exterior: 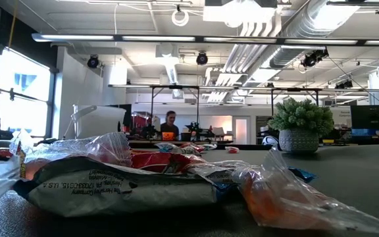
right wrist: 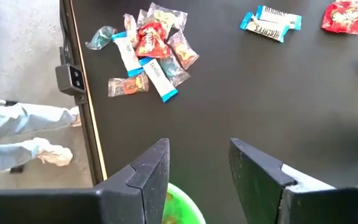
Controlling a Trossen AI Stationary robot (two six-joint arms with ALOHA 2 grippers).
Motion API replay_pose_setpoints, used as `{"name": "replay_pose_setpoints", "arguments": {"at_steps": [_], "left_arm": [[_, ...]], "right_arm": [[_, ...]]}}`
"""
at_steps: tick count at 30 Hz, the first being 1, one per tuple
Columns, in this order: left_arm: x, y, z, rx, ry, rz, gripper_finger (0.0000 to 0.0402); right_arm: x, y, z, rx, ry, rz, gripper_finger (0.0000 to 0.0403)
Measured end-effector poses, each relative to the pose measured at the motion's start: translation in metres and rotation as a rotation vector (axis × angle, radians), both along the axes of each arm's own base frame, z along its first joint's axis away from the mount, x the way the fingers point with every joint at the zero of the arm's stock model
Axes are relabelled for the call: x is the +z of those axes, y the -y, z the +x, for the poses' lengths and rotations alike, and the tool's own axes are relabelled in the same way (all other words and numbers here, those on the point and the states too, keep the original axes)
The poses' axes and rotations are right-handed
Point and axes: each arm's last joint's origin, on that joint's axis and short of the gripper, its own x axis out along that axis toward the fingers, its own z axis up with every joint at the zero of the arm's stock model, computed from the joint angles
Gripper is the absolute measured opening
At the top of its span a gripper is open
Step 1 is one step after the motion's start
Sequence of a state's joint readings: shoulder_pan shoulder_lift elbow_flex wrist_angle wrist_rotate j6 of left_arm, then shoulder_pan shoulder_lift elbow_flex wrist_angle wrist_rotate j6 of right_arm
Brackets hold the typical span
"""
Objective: Sort candy
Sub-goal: Put the red candy into the violet bucket
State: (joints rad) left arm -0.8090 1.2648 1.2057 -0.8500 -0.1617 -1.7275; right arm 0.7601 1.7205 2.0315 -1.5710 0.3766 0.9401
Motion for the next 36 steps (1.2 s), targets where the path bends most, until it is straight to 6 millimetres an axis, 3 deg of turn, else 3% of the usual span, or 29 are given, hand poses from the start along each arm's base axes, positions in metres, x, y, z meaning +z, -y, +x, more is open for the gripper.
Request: {"name": "replay_pose_setpoints", "arguments": {"at_steps": [7, 11, 17, 28, 33, 36], "left_arm": [[0.014, -0.017, 0.031, 0.034, 0.328, 0.193, 0.007], [0.008, -0.042, 0.041, 0.081, 0.281, 0.36, 0.007], [0.0, -0.086, 0.052, 0.085, 0.154, 0.567, 0.007], [0.001, -0.144, 0.069, -0.116, 0.109, 0.801, 0.007], [0.001, -0.17, 0.069, -0.201, 0.069, 0.877, 0.007], [0.005, -0.188, 0.063, -0.185, 0.048, 0.915, 0.007]], "right_arm": [[0.02, 0.037, 0.001, -0.072, 0.084, -0.017, 0.0161], [0.032, 0.072, 0.007, -0.203, 0.203, -0.147, 0.0161], [0.031, 0.126, 0.032, -0.294, 0.139, -0.238, 0.0161], [-0.006, 0.211, 0.106, -0.32, 0.028, -0.307, 0.0161], [-0.036, 0.241, 0.147, -0.227, -0.014, -0.392, 0.0161], [-0.059, 0.262, 0.165, -0.286, -0.049, -0.38, 0.0161]]}}
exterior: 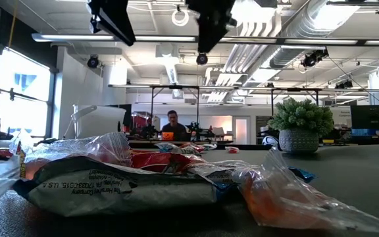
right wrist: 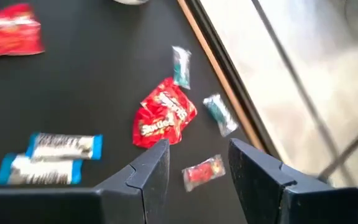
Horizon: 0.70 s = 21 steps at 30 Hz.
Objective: Sort candy
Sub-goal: Put the red candy into the violet bucket
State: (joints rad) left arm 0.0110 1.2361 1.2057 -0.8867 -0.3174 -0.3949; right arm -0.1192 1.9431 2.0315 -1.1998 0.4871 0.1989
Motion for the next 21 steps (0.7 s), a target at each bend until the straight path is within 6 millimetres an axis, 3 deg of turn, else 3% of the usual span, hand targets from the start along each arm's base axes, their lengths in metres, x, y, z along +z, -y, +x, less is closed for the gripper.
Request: {"name": "replay_pose_setpoints", "arguments": {"at_steps": [9, 14, 21], "left_arm": [[0.019, -0.04, -0.032, 0.176, 0.022, 0.133, 0.007], [0.026, -0.05, -0.044, 0.21, 0.029, 0.176, 0.007], [0.03, -0.06, -0.054, 0.251, 0.028, 0.193, 0.007]], "right_arm": [[-0.08, 0.071, 0.026, -0.538, 0.071, 0.264, 0.0161], [-0.115, 0.084, 0.048, -0.516, 0.114, 0.41, 0.0161], [-0.142, 0.082, 0.064, -0.459, 0.126, 0.541, 0.0161]]}}
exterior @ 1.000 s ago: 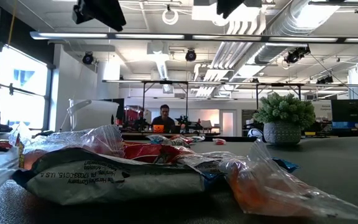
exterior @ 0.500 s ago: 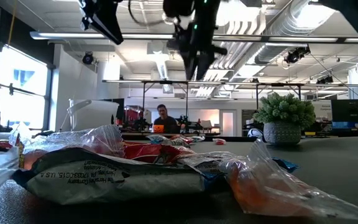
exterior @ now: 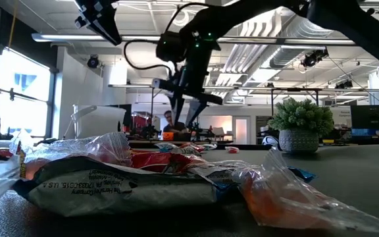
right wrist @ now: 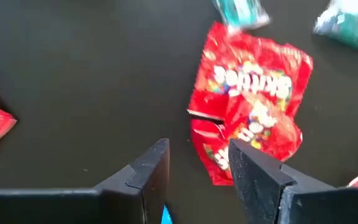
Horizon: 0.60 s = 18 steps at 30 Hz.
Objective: Sort candy
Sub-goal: Put the red candy into the violet bucket
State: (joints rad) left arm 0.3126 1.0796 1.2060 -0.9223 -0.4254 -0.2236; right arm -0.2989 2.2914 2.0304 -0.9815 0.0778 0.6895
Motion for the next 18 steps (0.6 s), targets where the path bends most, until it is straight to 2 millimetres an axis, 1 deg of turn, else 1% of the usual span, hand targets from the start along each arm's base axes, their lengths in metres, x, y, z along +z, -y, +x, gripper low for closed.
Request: {"name": "replay_pose_setpoints", "arguments": {"at_steps": [5, 9, 13, 16, 18], "left_arm": [[0.0, -0.004, -0.002, 0.002, 0.008, -0.025, 0.007], [0.0, -0.005, -0.002, -0.026, 0.005, -0.039, 0.007], [-0.001, -0.005, -0.002, -0.034, 0.008, -0.046, 0.007], [-0.001, -0.005, -0.002, -0.034, 0.008, -0.046, 0.007], [-0.001, -0.005, -0.002, -0.034, 0.008, -0.046, 0.007]], "right_arm": [[-0.014, 0.001, 0.001, 0.0, -0.037, 0.03, 0.0161], [-0.026, 0.005, 0.002, -0.024, -0.061, 0.045, 0.0161], [-0.035, 0.01, 0.001, -0.086, -0.082, 0.066, 0.0161], [-0.045, 0.012, 0.001, -0.093, -0.101, 0.081, 0.0161], [-0.046, 0.012, 0.001, -0.095, -0.103, 0.082, 0.0161]]}}
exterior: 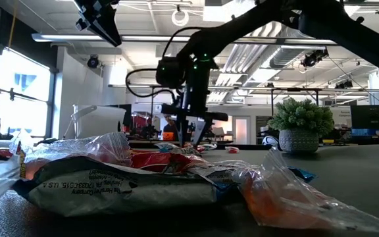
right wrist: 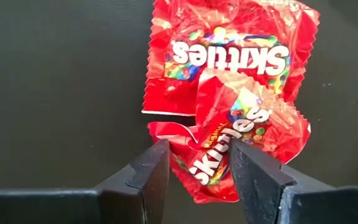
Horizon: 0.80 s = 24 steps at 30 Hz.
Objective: Sort candy
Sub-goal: Put the red candy into the violet bucket
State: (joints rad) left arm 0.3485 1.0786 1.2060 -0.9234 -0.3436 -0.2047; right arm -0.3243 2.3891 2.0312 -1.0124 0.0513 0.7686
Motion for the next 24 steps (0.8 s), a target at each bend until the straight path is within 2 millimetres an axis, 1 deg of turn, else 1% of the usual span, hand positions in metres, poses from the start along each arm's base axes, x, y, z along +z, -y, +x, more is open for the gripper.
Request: {"name": "replay_pose_setpoints", "arguments": {"at_steps": [11, 14, 19, 24], "left_arm": [[0.0, 0.0, 0.0, 0.001, 0.001, -0.001, 0.007], [0.0, 0.0, 0.0, 0.001, 0.001, -0.001, 0.007], [0.0, 0.0, 0.0, 0.001, 0.001, -0.001, 0.007], [0.0, 0.001, 0.0, -0.016, 0.007, -0.017, 0.007]], "right_arm": [[-0.015, 0.003, 0.002, 0.017, -0.029, 0.007, 0.0161], [-0.017, 0.003, 0.002, 0.031, -0.035, 0.01, 0.0154], [-0.018, 0.003, 0.002, 0.033, -0.034, 0.017, 0.0113], [-0.018, 0.003, 0.002, 0.037, -0.021, 0.05, 0.0047]]}}
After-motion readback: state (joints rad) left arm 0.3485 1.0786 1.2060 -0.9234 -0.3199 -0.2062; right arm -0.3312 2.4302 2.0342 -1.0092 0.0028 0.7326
